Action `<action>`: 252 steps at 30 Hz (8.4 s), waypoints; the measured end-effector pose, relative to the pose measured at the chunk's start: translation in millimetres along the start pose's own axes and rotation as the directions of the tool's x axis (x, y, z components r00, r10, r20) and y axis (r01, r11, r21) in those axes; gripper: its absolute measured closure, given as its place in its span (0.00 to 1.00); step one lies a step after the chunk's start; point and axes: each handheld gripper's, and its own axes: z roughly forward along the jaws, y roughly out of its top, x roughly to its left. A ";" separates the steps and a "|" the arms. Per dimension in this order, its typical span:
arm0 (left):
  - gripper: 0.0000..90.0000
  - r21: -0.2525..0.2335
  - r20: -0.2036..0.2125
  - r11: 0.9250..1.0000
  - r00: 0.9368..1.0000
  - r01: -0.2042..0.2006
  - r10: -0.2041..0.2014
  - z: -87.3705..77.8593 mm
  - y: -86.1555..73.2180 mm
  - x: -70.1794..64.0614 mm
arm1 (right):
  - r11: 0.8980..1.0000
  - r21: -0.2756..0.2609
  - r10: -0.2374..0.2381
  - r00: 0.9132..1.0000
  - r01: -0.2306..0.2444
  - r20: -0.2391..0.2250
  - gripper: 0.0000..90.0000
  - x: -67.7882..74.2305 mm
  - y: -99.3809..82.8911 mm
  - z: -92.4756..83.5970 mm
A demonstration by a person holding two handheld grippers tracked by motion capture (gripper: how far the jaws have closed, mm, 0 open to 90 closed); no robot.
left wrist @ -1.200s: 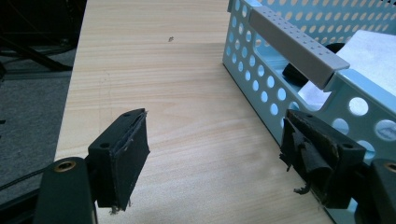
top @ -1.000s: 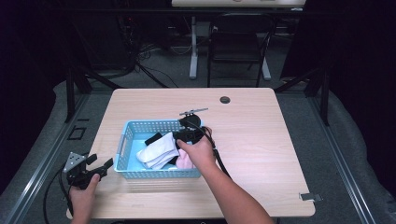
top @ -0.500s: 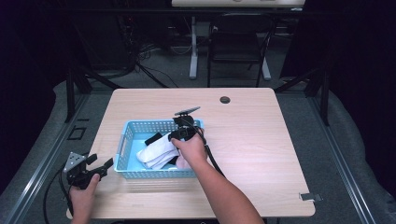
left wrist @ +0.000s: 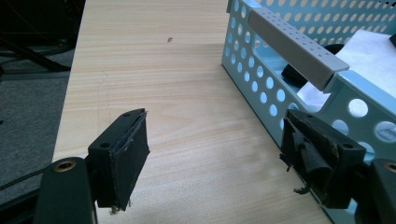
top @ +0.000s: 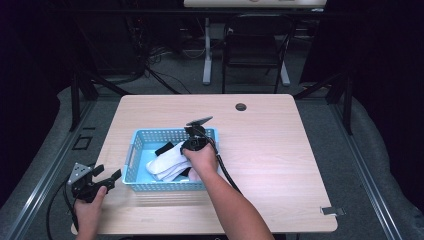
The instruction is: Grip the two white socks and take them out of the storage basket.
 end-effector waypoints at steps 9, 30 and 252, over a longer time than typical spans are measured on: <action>0.26 0.003 0.001 1.000 1.000 -0.004 0.004 0.1 0.1 -0.5 | 0.992 -0.080 -0.098 0.995 0.098 0.002 0.97 12.1 -6.3 -10.6; 0.26 0.006 0.000 1.000 1.000 -0.006 0.006 0.7 0.1 -1.5 | 0.825 -0.359 -0.430 0.897 0.437 0.102 0.97 63.8 -27.7 -65.6; 0.26 0.007 0.001 1.000 1.000 -0.008 0.008 1.1 0.2 -2.0 | 0.796 -0.312 -0.507 0.853 0.518 0.122 0.97 62.9 -46.4 -55.0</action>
